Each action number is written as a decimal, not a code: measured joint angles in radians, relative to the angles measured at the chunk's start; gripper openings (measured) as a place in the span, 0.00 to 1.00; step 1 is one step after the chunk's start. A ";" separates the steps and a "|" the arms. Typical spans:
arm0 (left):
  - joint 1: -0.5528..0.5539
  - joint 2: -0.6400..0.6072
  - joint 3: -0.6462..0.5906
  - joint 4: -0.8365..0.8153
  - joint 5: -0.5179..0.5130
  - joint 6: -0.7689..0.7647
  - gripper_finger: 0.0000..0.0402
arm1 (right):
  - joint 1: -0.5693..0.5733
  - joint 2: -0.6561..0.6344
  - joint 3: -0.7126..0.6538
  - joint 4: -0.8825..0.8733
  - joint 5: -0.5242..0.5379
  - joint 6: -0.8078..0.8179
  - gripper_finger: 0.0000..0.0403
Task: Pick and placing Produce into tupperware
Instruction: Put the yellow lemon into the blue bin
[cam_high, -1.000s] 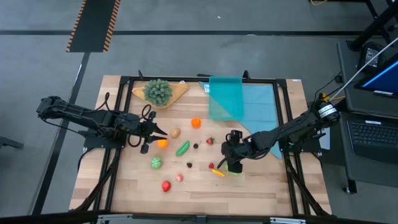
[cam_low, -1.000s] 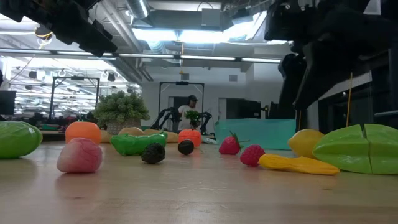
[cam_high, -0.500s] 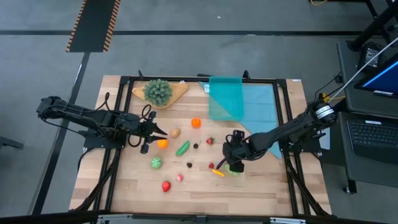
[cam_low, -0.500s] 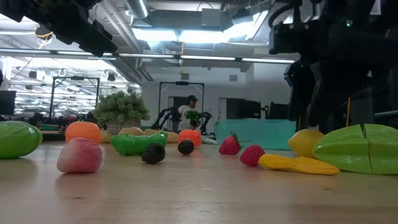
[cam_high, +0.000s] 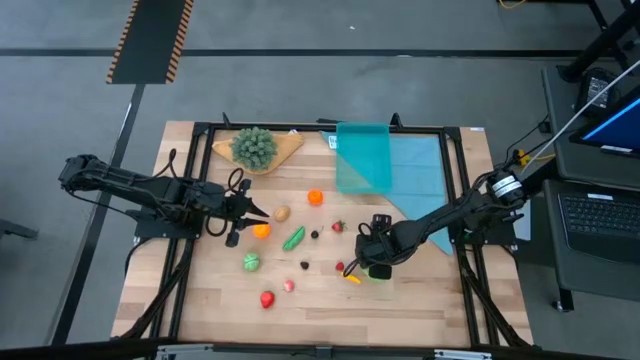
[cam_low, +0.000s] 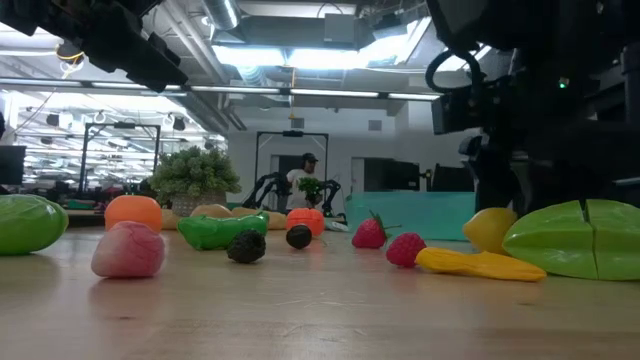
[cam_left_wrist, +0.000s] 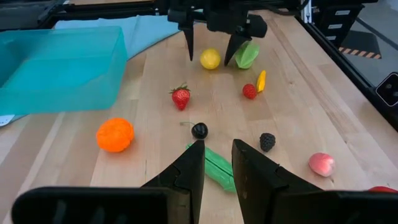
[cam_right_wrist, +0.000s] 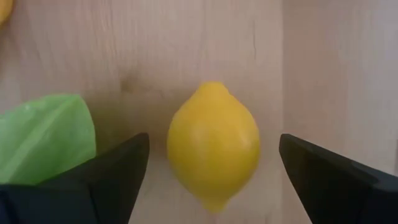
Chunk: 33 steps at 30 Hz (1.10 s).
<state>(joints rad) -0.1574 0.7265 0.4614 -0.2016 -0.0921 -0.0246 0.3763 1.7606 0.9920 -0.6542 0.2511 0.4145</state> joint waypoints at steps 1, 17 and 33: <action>0.000 0.000 0.000 0.000 0.000 0.000 0.18 | 0.000 0.005 0.000 0.000 -0.001 0.000 0.90; 0.000 0.000 0.000 0.000 0.000 0.000 0.18 | -0.001 0.012 0.001 0.004 -0.005 -0.001 0.90; 0.000 0.000 0.000 0.000 0.000 0.000 0.18 | 0.000 0.013 0.000 0.017 -0.016 -0.004 0.71</action>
<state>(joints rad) -0.1574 0.7265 0.4614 -0.2012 -0.0921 -0.0246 0.3759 1.7737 0.9920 -0.6372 0.2352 0.4107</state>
